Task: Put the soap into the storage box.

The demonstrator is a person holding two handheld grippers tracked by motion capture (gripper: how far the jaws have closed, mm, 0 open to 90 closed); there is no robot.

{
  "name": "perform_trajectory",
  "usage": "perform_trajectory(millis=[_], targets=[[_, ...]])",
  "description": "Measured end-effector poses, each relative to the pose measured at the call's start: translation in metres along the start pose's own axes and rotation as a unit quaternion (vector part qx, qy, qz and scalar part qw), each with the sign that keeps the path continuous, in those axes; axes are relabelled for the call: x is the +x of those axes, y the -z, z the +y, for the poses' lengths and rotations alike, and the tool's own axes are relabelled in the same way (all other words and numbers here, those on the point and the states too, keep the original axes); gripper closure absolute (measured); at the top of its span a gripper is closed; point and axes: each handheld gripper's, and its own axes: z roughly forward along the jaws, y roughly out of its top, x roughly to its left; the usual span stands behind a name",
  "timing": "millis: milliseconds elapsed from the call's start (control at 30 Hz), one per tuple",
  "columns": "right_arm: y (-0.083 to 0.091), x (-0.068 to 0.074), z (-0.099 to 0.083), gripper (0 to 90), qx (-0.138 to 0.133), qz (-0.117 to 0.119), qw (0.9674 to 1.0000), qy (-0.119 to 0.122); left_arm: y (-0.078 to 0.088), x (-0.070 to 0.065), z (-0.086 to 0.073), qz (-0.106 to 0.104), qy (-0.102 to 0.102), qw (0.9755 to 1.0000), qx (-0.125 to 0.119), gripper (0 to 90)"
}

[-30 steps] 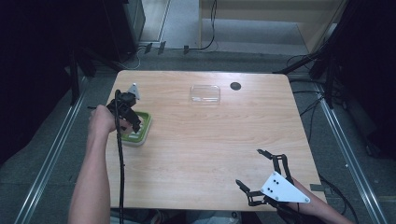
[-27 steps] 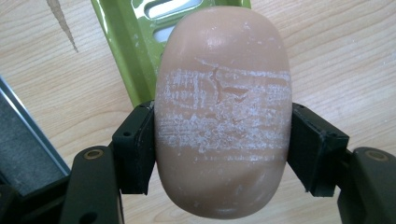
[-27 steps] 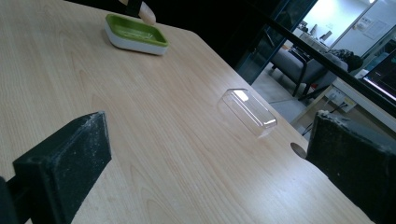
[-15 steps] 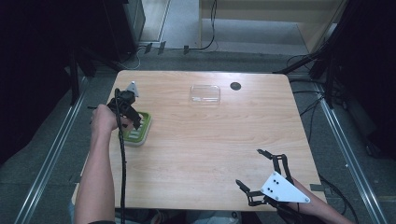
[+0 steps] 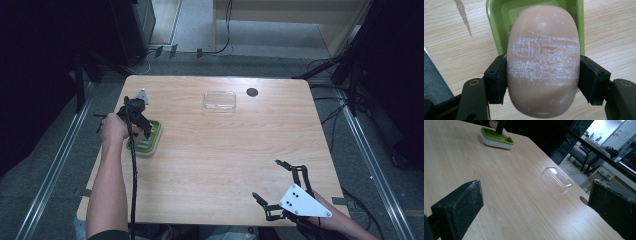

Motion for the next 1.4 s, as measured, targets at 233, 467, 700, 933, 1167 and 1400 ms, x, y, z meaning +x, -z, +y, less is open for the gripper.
perform_trajectory(millis=[233, 467, 700, 933, 1167, 1400], targets=[[0.0, 0.0, 0.0, 0.0, 0.0, 0.0, 1.0, -0.002, -0.004, 0.001, 0.002, 0.008, 0.01, 0.9999, -0.009, 33.3], [0.0, 0.0, 0.0, 0.0, 0.0, 0.0, 1.0, -0.001, -0.013, 0.002, 0.005, 0.009, 0.023, 0.9995, -0.017, 33.3], [0.0, 0.0, 0.0, 0.0, 0.0, 0.0, 1.0, 0.0, -0.02, -0.001, 0.008, 0.014, 0.027, 0.9995, -0.014, 33.2], [0.0, 0.0, 0.0, 0.0, 0.0, 0.0, 1.0, -0.002, -0.025, -0.004, 0.01, 0.014, 0.03, 0.9995, -0.002, 33.1], [0.0, 0.0, 0.0, 0.0, -0.001, 0.001, 1.0, -0.002, -0.03, -0.003, 0.01, 0.012, 0.033, 0.9993, 0.009, 33.0], [0.0, -0.001, 0.0, 0.0, 0.0, 0.001, 1.0, -0.002, -0.028, -0.003, 0.01, 0.015, 0.036, 0.9992, 0.01, 30.8]])
